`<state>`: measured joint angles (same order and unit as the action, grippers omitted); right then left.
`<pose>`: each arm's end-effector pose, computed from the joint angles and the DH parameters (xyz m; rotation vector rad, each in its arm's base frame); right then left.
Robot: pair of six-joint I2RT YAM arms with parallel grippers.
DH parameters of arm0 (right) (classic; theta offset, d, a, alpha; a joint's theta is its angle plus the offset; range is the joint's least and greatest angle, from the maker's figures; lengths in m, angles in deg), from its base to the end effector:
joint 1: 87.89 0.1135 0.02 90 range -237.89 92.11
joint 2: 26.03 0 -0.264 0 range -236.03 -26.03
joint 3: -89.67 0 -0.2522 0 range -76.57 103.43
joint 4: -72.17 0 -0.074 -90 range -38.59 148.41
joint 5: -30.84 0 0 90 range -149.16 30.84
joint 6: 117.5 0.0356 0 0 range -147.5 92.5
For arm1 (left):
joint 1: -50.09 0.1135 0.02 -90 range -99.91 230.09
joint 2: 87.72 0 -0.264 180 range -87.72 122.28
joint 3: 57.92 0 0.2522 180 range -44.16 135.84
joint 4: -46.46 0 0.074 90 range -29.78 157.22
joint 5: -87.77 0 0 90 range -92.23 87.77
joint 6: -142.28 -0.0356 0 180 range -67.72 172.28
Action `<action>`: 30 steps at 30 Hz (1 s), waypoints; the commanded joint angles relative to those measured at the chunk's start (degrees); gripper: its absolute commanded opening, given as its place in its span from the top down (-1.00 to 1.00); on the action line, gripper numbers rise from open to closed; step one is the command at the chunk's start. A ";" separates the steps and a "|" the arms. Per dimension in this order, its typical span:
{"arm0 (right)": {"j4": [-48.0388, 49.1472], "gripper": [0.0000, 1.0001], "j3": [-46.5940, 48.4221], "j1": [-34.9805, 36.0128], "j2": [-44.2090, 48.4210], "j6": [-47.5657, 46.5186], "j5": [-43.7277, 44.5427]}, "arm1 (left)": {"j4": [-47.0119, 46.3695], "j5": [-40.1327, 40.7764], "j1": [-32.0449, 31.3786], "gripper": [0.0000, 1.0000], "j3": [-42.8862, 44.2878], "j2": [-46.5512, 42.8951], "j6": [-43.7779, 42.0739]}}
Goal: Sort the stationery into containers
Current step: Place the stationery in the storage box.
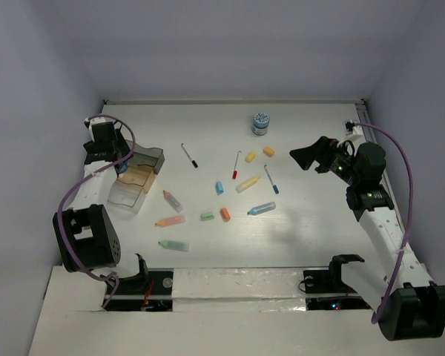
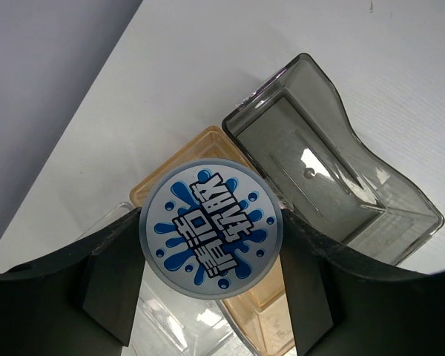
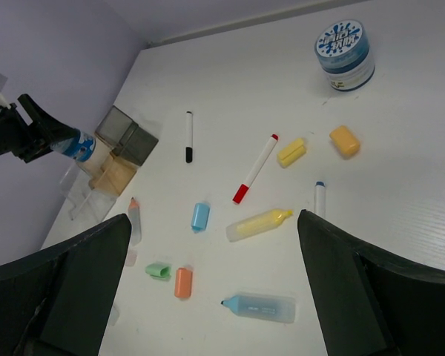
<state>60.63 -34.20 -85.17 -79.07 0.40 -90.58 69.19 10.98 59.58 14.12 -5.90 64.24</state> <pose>0.2152 0.0288 0.3227 -0.0324 1.7736 0.8602 0.3168 0.0612 0.2736 -0.5281 2.0628 0.2209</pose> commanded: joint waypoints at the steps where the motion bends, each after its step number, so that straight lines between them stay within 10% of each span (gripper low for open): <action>1: 2.62 -1.00 0.78 0.53 0.04 0.05 -1.28 | -4.93 0.14 0.35 0.29 3.33 0.00 -0.98; 30: 1.74 -1.00 0.96 0.53 0.30 -0.57 -0.31 | -5.90 6.03 0.35 0.28 2.19 2.65 -0.28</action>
<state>60.59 -34.20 -85.17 -79.27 0.36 -90.69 64.80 14.15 59.56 15.02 -1.49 63.74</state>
